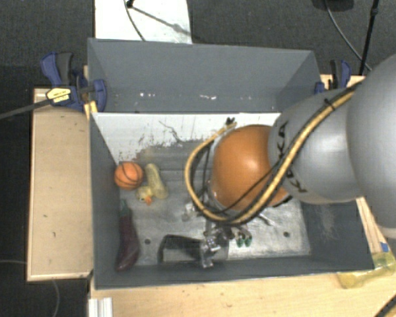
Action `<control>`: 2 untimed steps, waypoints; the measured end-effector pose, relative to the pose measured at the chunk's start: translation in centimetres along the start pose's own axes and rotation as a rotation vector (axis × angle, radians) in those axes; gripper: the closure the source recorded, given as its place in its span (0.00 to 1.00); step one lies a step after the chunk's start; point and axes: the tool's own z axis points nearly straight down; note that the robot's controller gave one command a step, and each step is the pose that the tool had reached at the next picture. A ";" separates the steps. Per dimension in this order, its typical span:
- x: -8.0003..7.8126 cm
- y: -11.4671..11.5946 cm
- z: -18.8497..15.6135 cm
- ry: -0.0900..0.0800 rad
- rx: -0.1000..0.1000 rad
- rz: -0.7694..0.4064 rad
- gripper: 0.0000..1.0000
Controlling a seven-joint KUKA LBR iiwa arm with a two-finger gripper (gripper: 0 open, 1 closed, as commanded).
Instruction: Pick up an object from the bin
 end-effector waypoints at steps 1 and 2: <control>-0.9 2.2 2.8 -0.010 0.009 -0.013 0.00; -1.2 3.4 2.8 0.002 0.020 -0.095 1.00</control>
Offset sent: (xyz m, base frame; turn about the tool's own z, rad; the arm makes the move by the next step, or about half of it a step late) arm -0.0033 0.0475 -0.0374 -0.1028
